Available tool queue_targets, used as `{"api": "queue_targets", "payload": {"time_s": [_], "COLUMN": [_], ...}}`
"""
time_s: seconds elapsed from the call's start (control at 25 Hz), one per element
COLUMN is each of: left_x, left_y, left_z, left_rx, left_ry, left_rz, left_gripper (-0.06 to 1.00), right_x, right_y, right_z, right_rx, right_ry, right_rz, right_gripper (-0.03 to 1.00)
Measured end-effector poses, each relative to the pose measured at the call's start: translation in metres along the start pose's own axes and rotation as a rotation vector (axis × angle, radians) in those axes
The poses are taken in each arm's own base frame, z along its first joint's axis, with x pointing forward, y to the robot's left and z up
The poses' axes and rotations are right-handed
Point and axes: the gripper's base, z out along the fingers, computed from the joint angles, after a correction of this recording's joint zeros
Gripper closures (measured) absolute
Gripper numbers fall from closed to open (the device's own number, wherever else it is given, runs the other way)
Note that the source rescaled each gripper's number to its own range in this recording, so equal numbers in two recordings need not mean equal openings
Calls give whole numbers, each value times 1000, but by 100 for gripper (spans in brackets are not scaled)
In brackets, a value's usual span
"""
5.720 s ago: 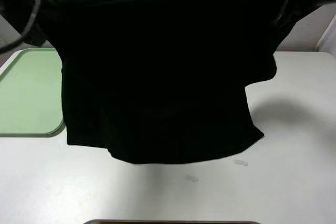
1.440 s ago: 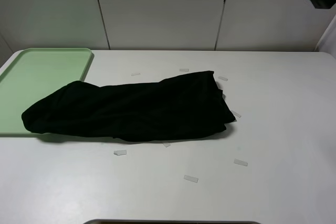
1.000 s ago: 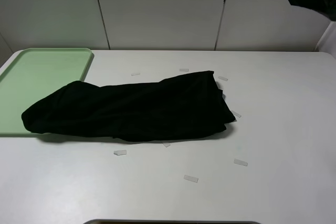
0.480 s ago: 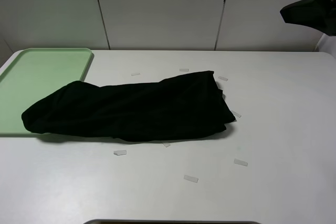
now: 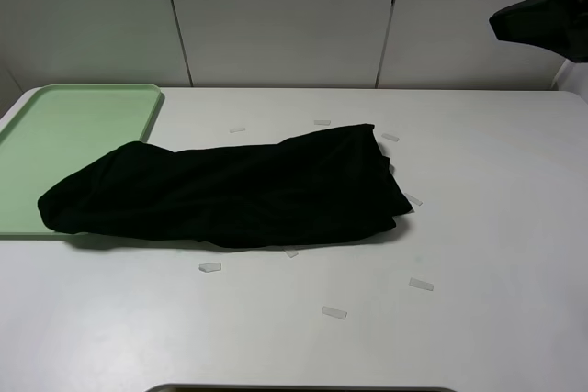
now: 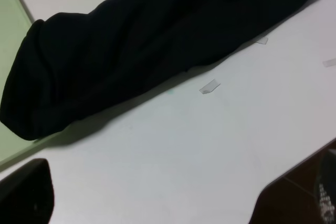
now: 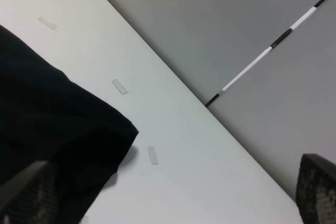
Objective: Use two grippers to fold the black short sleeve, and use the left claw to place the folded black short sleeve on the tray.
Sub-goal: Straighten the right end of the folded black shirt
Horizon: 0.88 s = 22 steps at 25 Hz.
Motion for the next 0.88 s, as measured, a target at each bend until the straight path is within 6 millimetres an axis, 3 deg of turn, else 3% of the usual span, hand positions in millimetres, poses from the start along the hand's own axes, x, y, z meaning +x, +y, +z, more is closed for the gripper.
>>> {"api": "queue_targets", "payload": {"time_s": [0.32, 0.88], "left_x": [-2, -2], "left_y": [-1, 0], "left_z": [2, 3], "left_rx": [-100, -151], "left_ry": [5, 11], "left_rz": [-66, -87], "left_gripper": [-6, -6], "right_x": [0, 1], "right_y": [1, 16], "right_z": [0, 3], "right_rx": [-13, -182], "right_ry": [3, 66], "right_rz": [87, 557], "right_gripper": [-3, -3]}}
